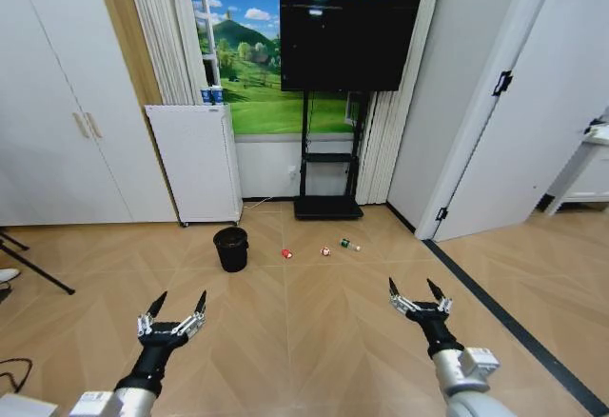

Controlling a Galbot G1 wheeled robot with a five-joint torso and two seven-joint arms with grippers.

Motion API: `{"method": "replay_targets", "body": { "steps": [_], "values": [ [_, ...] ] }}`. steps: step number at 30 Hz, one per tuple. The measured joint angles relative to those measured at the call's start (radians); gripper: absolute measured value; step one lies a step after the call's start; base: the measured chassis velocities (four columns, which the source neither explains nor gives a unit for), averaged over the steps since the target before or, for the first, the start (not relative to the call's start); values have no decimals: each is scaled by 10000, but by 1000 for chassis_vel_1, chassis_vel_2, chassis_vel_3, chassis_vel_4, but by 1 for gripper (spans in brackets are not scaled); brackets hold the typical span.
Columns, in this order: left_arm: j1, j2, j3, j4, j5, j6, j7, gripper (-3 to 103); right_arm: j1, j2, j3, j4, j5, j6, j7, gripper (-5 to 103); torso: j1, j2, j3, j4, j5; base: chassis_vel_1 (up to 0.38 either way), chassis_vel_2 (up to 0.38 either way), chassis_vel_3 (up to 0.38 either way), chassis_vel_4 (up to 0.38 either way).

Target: Pick up the trash bin and place the garbage on the floor into it.

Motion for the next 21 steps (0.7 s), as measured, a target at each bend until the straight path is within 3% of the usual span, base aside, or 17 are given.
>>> {"method": "replay_targets", "body": {
  "steps": [12, 21],
  "values": [
    [-971, 718, -1371, 484, -1667, 508, -422, 93, 54, -78, 62, -103, 25, 8, -1, 100, 1, 0, 0, 0, -1, 0, 0, 0, 0],
    [-682, 450, -929, 575, -1005, 422, -345, 94, 459, -174, 35, -660, 299, 223, -441, 100, 0, 0, 0, 1, 1, 0, 0, 0, 0]
  ]
}}
